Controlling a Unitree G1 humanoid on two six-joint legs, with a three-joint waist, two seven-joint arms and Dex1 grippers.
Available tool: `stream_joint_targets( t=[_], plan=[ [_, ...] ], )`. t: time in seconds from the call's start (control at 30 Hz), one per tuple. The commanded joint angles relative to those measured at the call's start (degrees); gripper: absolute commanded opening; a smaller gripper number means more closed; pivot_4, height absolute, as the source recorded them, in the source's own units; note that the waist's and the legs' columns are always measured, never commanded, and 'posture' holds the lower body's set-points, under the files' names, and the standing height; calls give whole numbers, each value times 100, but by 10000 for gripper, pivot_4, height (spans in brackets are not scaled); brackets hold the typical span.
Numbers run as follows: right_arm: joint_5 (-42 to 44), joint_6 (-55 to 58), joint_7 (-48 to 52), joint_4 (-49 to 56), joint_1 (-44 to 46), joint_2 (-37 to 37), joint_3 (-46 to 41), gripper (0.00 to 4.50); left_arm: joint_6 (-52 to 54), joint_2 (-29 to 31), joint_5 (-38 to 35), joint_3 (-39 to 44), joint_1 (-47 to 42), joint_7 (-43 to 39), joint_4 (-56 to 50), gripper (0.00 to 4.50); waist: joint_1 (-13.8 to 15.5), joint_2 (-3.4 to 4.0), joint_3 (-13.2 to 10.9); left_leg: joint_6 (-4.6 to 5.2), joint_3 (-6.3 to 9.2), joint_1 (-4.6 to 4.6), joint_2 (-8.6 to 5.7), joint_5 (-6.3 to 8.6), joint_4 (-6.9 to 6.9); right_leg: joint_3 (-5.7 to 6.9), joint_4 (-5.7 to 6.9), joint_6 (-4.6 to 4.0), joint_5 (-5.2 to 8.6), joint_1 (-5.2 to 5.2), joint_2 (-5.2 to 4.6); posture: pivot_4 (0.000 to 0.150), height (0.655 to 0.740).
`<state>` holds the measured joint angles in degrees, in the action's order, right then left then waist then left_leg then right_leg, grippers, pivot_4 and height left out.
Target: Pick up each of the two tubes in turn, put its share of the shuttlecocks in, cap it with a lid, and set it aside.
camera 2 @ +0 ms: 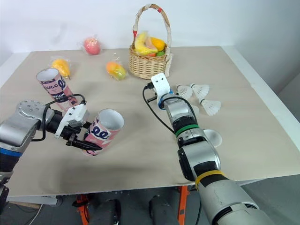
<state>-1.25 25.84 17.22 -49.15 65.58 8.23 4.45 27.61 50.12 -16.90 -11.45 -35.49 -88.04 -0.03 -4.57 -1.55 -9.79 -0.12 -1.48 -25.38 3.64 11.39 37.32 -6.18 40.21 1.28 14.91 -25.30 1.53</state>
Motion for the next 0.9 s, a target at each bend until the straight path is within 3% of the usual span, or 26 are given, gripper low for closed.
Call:
stream_joint_targets(
  t=[0.03, 0.2, 0.43, 0.6, 0.87, 0.9],
  plan=[
    [326, 77, 1013, 1499, -28, 144, 138, 256, -24, 61, -88, 105, -55, -17, -35, 29581, 9, 2, -1, 0, 1, 0, 0, 0, 0, 0, 0, 0, 0, 0, 0, 1500, 7400],
    [953, -12, 3179, 3859, -437, 1186, 473, 256, -64, 36, -72, 82, -90, -34, 58, 29581, 55, 11, -8, 0, 9, -5, -3, 0, 2, 10, -1, 6, 4, 2, -6, 1500, 7400],
    [1680, -256, 5320, 5712, -871, 2562, 791, 256, -92, 39, -58, 61, -125, -73, 156, 29581, 50, 10, -8, 1, 10, 6, -2, 1, 8, 14, -4, 6, 3, 13, -4, 1500, 7400],
    [1531, -474, 5842, 5931, -934, 2903, 1189, 256, -113, 38, -45, 50, -171, -108, 227, 29581, 29, 13, -9, 3, 8, 22, 9, -1, 8, 9, 2, 7, 4, 14, 12, 1500, 7400],
    [1239, -461, 5838, 5873, -823, 2640, 1697, 256, -128, 13, -24, 37, -215, -141, 266, 29581, 40, 13, -9, 3, 4, 18, 8, -3, 13, 5, 2, 15, 7, 13, 8, 1500, 7400],
    [1235, -427, 5846, 5856, -808, 2602, 1744, 3237, -130, 9, -23, 35, -218, -142, 268, 29581, 42, 13, -9, 3, 4, 18, 8, -3, 13, 6, 2, 12, 7, 14, 7, 1500, 7400]
  ],
)
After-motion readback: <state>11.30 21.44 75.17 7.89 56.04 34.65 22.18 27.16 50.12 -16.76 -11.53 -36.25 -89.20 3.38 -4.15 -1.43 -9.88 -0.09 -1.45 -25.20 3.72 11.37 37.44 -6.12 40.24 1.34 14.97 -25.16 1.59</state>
